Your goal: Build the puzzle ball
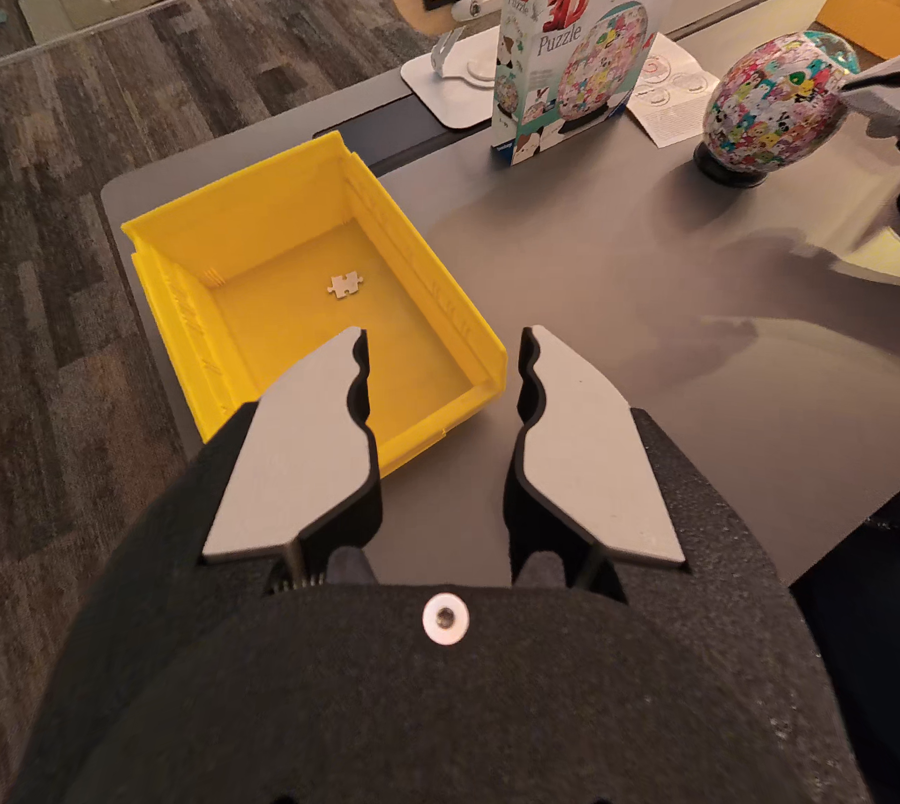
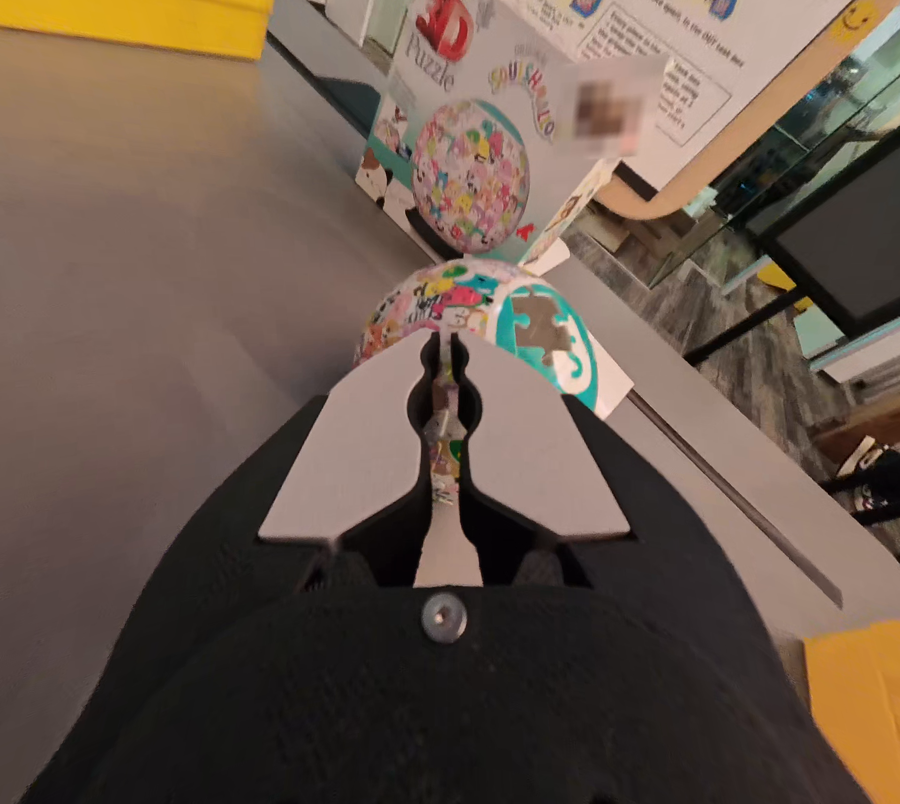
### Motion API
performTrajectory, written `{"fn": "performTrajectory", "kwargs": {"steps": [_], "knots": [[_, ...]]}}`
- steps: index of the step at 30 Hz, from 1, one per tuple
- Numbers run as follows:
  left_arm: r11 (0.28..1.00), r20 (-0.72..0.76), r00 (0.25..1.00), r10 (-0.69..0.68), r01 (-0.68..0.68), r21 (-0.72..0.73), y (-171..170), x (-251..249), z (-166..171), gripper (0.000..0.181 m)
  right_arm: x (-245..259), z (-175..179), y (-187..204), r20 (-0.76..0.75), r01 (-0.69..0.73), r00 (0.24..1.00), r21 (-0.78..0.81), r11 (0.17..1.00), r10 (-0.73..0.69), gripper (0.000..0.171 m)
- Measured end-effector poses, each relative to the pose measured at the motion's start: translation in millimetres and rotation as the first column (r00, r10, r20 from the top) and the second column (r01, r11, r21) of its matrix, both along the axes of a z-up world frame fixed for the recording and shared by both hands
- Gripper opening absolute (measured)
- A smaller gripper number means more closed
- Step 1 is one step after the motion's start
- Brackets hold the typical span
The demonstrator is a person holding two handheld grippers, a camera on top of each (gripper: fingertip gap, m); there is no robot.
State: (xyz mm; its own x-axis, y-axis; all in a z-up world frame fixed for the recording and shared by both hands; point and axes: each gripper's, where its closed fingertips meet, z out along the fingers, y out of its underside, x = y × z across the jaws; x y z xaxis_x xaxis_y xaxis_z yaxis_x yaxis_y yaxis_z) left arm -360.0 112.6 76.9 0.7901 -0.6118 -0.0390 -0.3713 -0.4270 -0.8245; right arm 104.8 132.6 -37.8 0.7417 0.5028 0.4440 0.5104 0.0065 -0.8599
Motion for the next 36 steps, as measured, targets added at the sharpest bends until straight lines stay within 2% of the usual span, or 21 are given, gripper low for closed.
{"fn": "performTrajectory", "kwargs": {"steps": [5, 10, 12, 14, 16, 19, 22, 25, 27, 30, 34, 36], "knots": [[0.998, -0.066, 0.997, -0.042, 0.045, 0.037, -0.1, 10.5, 6.1, 0.059, -5.1, 27.3, -6.3, -0.107, -0.015, 0.994, 0.085, 0.996, 0.024, 0.003], [0.999, -0.126, 0.992, -0.026, 0.029, 0.017, 13.0, 4.3, 3.3, 0.059, -5.1, 4.1, 6.8, -0.043, 0.013, 0.999, -0.010, 1.000, -0.014, 0.004], [1.000, -0.144, 0.989, -0.011, 0.007, -0.023, 23.3, -4.3, -5.0, 0.058, -11.4, 29.1, -5.7, -0.109, -0.013, 0.994, 0.086, 0.996, 0.023, 0.004], [0.995, -0.190, 0.982, -0.005, -0.015, -0.100, 37.1, -13.9, -22.0, 0.055, -24.5, 62.5, -28.7, -0.196, -0.083, 0.972, 0.219, 0.972, 0.127, 0.003], [0.987, -0.283, 0.959, 0.001, -0.047, -0.157, 58.7, -24.8, -44.7, 0.053, -33.4, 74.6, -42.2, -0.246, -0.114, 0.952, 0.265, 0.957, 0.181, 0.003], [0.963, -0.362, 0.931, -0.045, -0.056, -0.263, 95.8, -24.3, -86.9, 0.056, -51.6, 63.3, -45.5, -0.247, -0.163, 0.942, 0.248, 0.955, 0.225, 0.003], [0.939, -0.335, 0.939, -0.081, -0.041, -0.342, 137.9, -10.4, -134.0, 0.058, -74.5, 43.1, -42.1, -0.180, -0.228, 0.948, 0.189, 0.955, 0.262, 0.003], [0.934, -0.361, 0.927, -0.097, -0.041, -0.356, 174.7, -5.2, -176.7, 0.067, -88.1, 33.2, -40.4, -0.142, -0.259, 0.950, 0.138, 0.956, 0.277, 0.004], [0.944, -0.378, 0.921, -0.096, -0.036, -0.328, 193.9, -3.2, -193.2, 0.072, -91.7, 33.9, -42.0, -0.132, -0.271, 0.948, 0.138, 0.953, 0.288, 0.004], [0.931, -0.324, 0.936, -0.139, 0.012, -0.364, 202.2, 5.9, -207.9, 0.078, -89.8, 34.4, -41.4, -0.125, -0.266, 0.951, 0.130, 0.955, 0.282, 0.004], [0.920, -0.359, 0.912, -0.198, 0.045, -0.390, 207.4, 0.7, -226.4, 0.078, -85.5, 30.6, -41.9, -0.121, -0.275, 0.950, 0.109, 0.955, 0.287, 0.004], [0.910, -0.299, 0.933, -0.200, 0.064, -0.410, 207.9, 4.8, -227.4, 0.063, -82.5, 28.5, -42.2, -0.121, -0.273, 0.951, 0.108, 0.956, 0.285, 0.004]]}}
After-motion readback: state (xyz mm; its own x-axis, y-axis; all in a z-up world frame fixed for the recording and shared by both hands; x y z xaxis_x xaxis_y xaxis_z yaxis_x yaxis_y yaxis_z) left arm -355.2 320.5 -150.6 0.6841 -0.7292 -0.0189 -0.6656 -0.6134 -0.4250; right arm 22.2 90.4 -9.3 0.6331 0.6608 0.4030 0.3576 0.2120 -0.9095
